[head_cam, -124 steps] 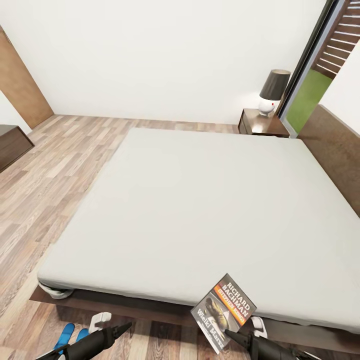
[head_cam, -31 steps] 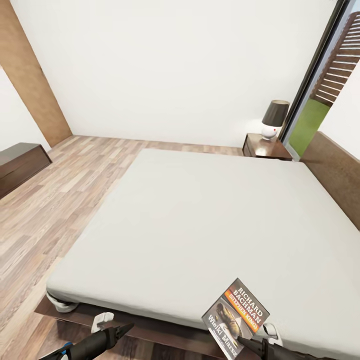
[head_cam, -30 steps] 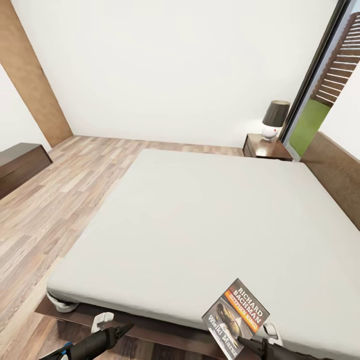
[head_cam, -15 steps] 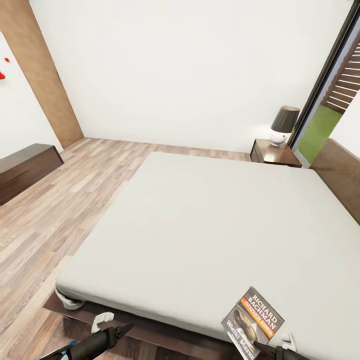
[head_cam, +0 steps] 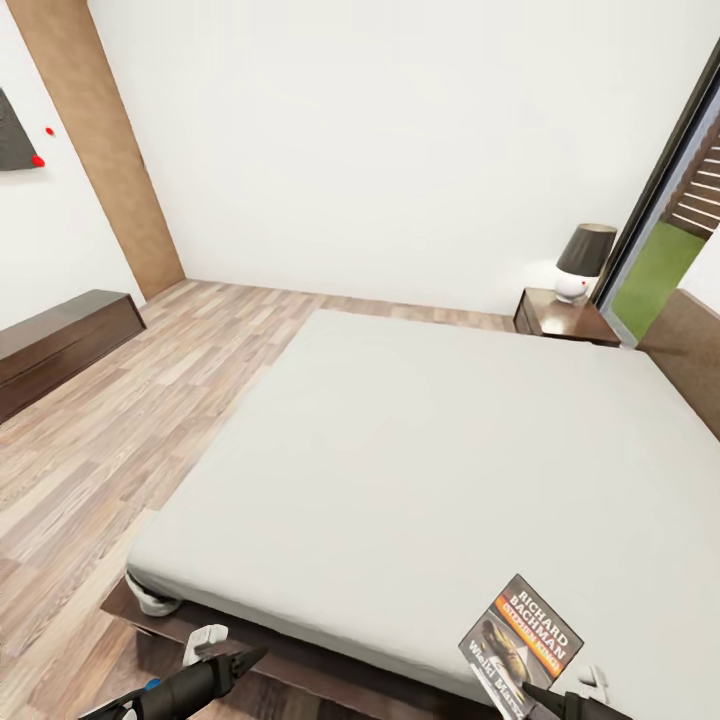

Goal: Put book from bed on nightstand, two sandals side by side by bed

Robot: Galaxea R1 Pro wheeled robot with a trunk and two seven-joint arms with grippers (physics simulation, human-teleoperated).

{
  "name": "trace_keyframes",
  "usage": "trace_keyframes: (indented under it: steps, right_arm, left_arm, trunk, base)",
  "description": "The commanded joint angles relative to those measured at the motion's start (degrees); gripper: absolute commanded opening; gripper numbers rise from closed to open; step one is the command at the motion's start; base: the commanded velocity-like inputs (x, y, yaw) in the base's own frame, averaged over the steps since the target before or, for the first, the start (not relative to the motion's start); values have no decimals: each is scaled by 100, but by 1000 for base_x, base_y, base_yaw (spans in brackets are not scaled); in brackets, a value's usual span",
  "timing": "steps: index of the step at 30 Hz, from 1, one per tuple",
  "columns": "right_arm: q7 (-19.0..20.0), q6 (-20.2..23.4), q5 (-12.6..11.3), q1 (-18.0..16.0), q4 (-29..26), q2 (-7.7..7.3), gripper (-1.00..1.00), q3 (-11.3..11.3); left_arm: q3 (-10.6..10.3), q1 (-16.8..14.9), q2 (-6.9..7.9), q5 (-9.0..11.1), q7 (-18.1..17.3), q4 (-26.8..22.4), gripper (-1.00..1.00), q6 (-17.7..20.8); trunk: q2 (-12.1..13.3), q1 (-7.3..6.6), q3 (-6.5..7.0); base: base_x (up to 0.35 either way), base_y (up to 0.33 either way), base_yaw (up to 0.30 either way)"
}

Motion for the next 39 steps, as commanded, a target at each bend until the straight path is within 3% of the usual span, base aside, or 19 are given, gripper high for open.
trace_keyframes:
  steps: [1, 39]
  right_arm:
    - [12, 7, -42, -3, 1, -3, -100, 41]
    - [-31, -92, -46, -3, -9, -6, -100, 55]
  left_arm:
    - [-34, -3, 7, 60, -4, -2, 100, 48]
    - [-34, -3, 7, 60, -4, -2, 100, 48]
  trunk:
    - [-5, 1, 2]
    - [-5, 1, 308]
  base:
    - [0, 0, 86]
    - [0, 0, 7]
